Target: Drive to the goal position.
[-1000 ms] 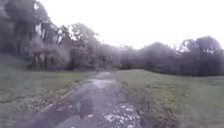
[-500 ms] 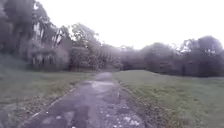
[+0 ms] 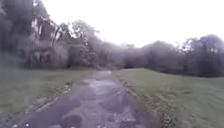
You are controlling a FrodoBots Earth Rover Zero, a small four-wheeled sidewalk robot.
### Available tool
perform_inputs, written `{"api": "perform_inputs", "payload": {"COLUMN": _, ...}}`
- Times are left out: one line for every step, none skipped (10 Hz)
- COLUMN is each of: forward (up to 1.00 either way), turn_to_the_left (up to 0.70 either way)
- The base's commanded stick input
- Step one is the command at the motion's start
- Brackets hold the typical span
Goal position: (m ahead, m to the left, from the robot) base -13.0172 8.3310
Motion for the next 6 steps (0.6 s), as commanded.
{"api": "perform_inputs", "payload": {"forward": 0.70, "turn_to_the_left": 0.02}}
{"api": "perform_inputs", "payload": {"forward": 0.70, "turn_to_the_left": 0.08}}
{"api": "perform_inputs", "payload": {"forward": 0.70, "turn_to_the_left": 0.23}}
{"api": "perform_inputs", "payload": {"forward": 0.70, "turn_to_the_left": 0.29}}
{"api": "perform_inputs", "payload": {"forward": 0.70, "turn_to_the_left": 0.05}}
{"api": "perform_inputs", "payload": {"forward": 0.70, "turn_to_the_left": 0.00}}
